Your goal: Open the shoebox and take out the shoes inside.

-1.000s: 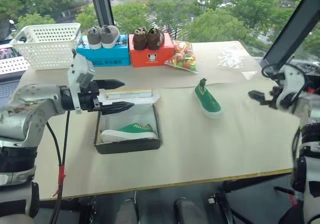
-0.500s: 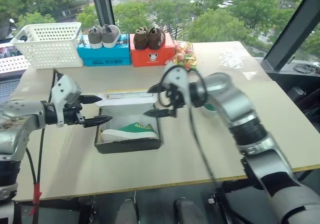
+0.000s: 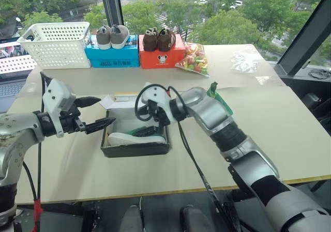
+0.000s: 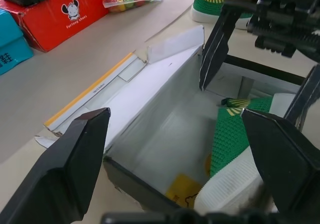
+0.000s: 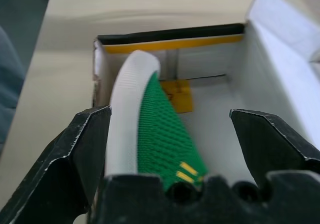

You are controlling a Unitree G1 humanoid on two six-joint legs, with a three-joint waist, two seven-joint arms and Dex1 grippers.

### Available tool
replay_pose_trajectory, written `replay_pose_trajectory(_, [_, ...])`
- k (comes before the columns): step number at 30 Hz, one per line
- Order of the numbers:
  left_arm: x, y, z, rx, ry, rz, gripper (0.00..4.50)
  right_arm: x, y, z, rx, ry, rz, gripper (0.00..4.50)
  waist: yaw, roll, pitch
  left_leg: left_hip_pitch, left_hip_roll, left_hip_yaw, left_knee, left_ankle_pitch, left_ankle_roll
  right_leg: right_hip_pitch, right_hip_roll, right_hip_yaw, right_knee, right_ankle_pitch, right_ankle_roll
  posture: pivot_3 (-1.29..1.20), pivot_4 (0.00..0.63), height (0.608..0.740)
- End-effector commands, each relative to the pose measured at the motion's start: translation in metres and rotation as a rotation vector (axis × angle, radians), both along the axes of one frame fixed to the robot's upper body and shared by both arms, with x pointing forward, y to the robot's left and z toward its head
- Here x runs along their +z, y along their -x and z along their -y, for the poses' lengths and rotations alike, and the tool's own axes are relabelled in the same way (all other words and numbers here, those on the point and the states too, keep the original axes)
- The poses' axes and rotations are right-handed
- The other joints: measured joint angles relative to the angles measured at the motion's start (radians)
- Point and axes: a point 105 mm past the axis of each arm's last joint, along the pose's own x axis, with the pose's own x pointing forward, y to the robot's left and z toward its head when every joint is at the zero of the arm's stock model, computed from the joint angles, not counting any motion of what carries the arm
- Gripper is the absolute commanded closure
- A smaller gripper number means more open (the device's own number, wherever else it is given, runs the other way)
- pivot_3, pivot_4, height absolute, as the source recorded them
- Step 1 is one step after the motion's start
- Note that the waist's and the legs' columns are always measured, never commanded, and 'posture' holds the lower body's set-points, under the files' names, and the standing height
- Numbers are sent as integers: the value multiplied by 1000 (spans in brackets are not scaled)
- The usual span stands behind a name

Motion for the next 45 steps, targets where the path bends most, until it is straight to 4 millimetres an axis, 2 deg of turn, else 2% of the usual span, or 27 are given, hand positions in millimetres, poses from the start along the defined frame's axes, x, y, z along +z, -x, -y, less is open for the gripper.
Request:
replay_pose_trajectory(1, [10, 7, -3, 19, -15, 53, 0, 27, 11, -11, 46, -61, -3, 23, 0, 0, 0, 0, 0, 0, 0, 0, 0, 0, 0, 0, 0, 0, 0, 0, 150, 740])
replay_pose_trajectory(7, [11, 11, -9, 32, -24, 51, 0, 27, 19, -18, 62, -74, -38, 23, 0, 0, 0, 0, 0, 0, 0, 0, 0, 0, 0, 0, 0, 0, 0, 0, 150, 740])
replay_pose_trajectory(11, [12, 10, -9, 33, -21, 56, 0, 20, 16, -20, 42, -64, -25, 23, 0, 0, 0, 0, 0, 0, 0, 0, 0, 0, 0, 0, 0, 0, 0, 0, 150, 740])
replay_pose_trajectory(16, [5, 12, -6, 25, -24, 39, 0, 27, 11, -27, 9, -98, -20, 23, -3, 0, 0, 0, 0, 0, 0, 0, -1, 0, 0, 0, 0, 0, 0, 0, 150, 740])
replay_pose_trajectory(21, [5, 12, -8, 28, -33, 38, 0, 25, 7, -30, -4, -95, -13, 23, -5, 0, 0, 0, 0, 0, 0, 0, -1, 0, 0, 0, 0, 0, 0, 0, 150, 740])
replay_pose_trajectory(23, [6, 12, -8, 30, -26, 40, 0, 21, 6, -31, -8, -84, -9, 23, -8, 0, 0, 0, 0, 0, -1, 0, -1, 0, 0, 0, -1, 0, 0, 0, 150, 740])
replay_pose_trajectory(29, [9, 13, -8, 29, -11, 42, 0, -8, 5, -38, -23, -8, 8, 23, -20, -1, 0, 0, 0, 0, -1, 0, -1, 0, 0, 0, 0, 0, 0, 0, 150, 740])
replay_pose_trajectory(36, [8, 14, -9, 38, -12, 44, 0, -25, 10, -41, 0, 37, -1, 23, -23, -1, 0, 0, 0, 0, -1, 0, -1, 0, 0, 0, 0, 0, 0, 0, 150, 740])
replay_pose_trajectory(39, [8, 14, -8, 37, -12, 45, 0, -28, 9, -41, -4, 39, -1, 718, -24, -1, -1, 0, 0, 0, -1, 0, -1, 0, 0, 0, 0, 0, 0, 0, 150, 740])
replay_pose_trajectory(45, [8, 12, -11, 42, -19, 50, 0, -22, 3, -43, -31, 6, 0, 2822, -24, -1, -1, 0, 0, 0, -1, 0, -1, 0, 0, 0, 0, 0, 0, 0, 150, 740])
